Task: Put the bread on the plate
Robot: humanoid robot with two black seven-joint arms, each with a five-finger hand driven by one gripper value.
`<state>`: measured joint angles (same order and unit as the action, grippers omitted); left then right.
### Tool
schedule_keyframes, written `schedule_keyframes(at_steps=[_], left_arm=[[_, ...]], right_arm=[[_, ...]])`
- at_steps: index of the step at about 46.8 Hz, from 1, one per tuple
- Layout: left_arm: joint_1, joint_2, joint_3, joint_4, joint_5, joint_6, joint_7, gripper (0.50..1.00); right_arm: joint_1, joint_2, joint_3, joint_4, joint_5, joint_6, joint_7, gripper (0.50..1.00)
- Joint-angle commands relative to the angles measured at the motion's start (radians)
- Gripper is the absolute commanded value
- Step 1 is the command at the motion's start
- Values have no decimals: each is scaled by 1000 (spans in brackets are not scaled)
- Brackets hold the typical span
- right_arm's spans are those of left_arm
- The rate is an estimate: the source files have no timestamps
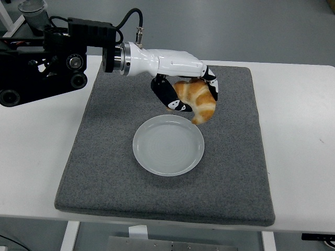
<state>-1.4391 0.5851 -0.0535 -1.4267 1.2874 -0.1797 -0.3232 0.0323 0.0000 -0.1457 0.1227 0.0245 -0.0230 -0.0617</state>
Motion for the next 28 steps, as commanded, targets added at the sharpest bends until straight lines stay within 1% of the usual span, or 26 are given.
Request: schedule_keyframes(at_steps=[1,17,28], left_arm=[[5,5,12,0,39,0,-16,500],[108,2,15,20,150,9,-19,500],[149,2,17,51,196,9,-19,500]], right_arm=[[0,0,0,0,0,0,0,930],[0,0,0,0,0,0,0,930],[0,0,0,1,0,0,-1,930]])
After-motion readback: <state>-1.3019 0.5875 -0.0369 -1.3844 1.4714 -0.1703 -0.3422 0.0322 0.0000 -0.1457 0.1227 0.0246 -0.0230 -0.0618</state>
